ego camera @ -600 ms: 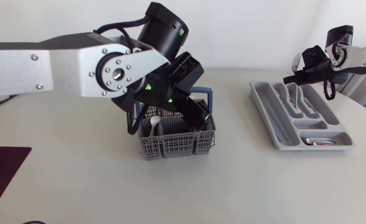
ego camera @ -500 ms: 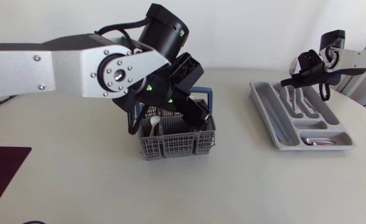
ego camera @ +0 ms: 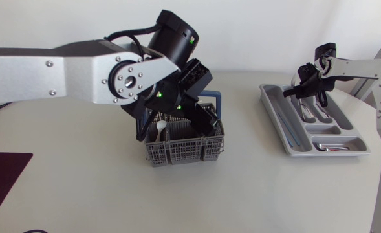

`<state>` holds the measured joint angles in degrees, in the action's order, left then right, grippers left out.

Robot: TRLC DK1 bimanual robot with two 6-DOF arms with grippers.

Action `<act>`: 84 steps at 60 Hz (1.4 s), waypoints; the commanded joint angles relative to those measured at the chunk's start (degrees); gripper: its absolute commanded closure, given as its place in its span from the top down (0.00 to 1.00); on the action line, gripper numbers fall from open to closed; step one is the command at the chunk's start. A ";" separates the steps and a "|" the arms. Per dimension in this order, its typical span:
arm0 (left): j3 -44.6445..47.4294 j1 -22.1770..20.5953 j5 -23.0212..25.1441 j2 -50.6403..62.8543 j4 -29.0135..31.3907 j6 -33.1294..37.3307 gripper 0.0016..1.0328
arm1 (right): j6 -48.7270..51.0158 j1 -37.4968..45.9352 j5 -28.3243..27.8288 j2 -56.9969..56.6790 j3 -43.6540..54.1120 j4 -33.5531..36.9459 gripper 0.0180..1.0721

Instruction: Sort the cutlery from the basket into the organizer compartments.

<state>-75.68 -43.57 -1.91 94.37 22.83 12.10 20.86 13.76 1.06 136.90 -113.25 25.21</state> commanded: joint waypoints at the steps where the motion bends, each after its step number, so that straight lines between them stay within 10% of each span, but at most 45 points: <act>1: 1.32 -0.11 -0.46 1.26 -0.33 0.82 0.77 | -1.26 -0.22 1.05 3.99 -3.03 2.12 0.06; 12: 1.50 -0.11 -0.55 1.26 -0.33 0.65 0.77 | -2.14 -0.58 1.14 7.06 -7.07 4.93 0.08; 31: 1.59 0.07 -1.16 1.52 -0.42 0.56 0.77 | -2.41 -0.84 0.87 3.64 -3.91 4.76 0.48; 72: 6.07 0.07 -2.13 6.09 -16.41 -2.61 0.77 | -2.05 -2.86 -5.63 -31.70 35.12 -6.93 0.58; 84: 3.70 0.24 -2.04 9.08 -16.77 -6.56 0.61 | -2.58 -4.88 -6.86 -39.43 41.53 -6.67 0.61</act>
<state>-71.18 -43.57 -3.55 101.38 5.65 7.84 19.53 9.82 -5.19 100.55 -74.63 18.94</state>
